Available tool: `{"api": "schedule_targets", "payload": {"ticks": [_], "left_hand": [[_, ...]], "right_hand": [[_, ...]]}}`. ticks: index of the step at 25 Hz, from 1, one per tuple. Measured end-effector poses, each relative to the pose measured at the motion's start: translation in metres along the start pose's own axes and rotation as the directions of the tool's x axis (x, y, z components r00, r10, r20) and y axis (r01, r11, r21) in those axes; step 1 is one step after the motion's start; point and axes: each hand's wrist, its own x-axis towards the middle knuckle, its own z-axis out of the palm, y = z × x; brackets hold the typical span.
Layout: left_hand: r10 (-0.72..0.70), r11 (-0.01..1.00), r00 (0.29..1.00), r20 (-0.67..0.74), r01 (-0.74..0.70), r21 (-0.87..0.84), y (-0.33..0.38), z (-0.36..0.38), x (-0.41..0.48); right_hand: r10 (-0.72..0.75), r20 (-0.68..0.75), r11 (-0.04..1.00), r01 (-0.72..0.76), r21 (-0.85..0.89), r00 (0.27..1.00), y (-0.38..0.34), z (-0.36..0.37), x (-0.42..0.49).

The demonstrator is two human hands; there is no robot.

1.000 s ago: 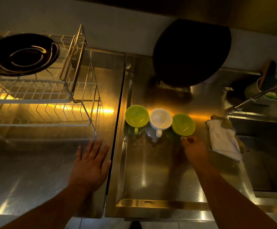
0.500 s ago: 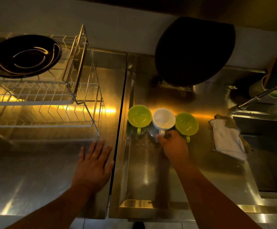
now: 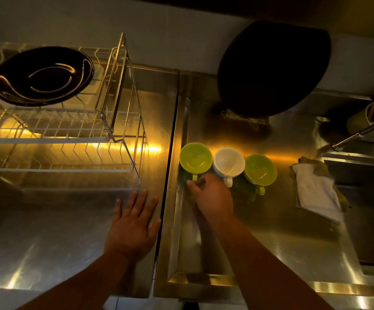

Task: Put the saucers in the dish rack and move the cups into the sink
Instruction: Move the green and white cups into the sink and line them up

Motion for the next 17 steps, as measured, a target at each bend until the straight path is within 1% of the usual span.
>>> {"api": "schedule_targets", "payload": {"ticks": [1,3,5,7,8,9,11,12,13,14,15,16,17], "left_hand": [[-0.003,1.0,1.0,-0.001,0.003,-0.006,0.0,0.0,0.0],[-0.014,1.0,1.0,-0.003,0.014,-0.007,0.0,0.0,0.001],[-0.015,1.0,1.0,-0.006,0.015,-0.004,0.0,0.0,0.001],[-0.011,1.0,1.0,-0.006,0.011,-0.002,-0.001,0.0,0.001],[-0.007,1.0,1.0,-0.008,0.007,-0.003,-0.001,0.001,0.001],[-0.003,1.0,1.0,-0.007,0.003,-0.003,-0.002,0.001,0.001],[0.002,1.0,1.0,-0.001,-0.002,0.005,-0.002,0.002,0.001],[0.001,1.0,1.0,0.001,-0.001,0.009,-0.002,0.002,0.002],[-0.001,1.0,1.0,0.005,0.001,0.01,-0.003,0.002,0.002],[-0.001,1.0,1.0,0.01,0.001,0.009,-0.003,0.002,0.002],[-0.001,1.0,1.0,0.013,0.001,0.011,-0.003,0.002,0.002],[-0.001,1.0,1.0,0.012,0.001,0.014,-0.002,0.002,0.002],[-0.003,1.0,1.0,0.011,0.003,0.015,-0.002,0.002,0.002]], "right_hand": [[0.017,0.022,1.0,-0.018,0.024,1.0,-0.005,0.005,0.005],[0.058,0.01,0.998,-0.059,0.038,0.998,-0.009,0.009,0.013],[0.063,0.012,0.998,-0.063,0.015,0.998,-0.01,0.011,0.016],[0.056,0.007,0.997,-0.056,0.044,0.998,-0.01,0.011,0.014],[0.066,-0.032,0.995,-0.063,0.073,0.997,-0.008,0.008,0.012],[0.091,-0.102,0.992,-0.081,0.101,0.991,-0.003,0.003,0.008],[0.191,-0.273,0.973,-0.145,0.18,0.943,0.018,-0.013,0.002],[0.258,-0.316,0.956,-0.194,0.221,0.913,0.03,-0.022,0.0],[0.315,-0.304,0.94,-0.251,0.229,0.899,0.04,-0.029,-0.001],[0.335,-0.252,0.936,-0.292,0.195,0.908,0.049,-0.033,0.0],[0.319,-0.182,0.945,-0.297,0.138,0.93,0.055,-0.035,0.001],[0.281,-0.121,0.958,-0.271,0.089,0.952,0.057,-0.036,0.003],[0.248,-0.087,0.968,-0.244,0.056,0.965,0.056,-0.036,0.006]]}}
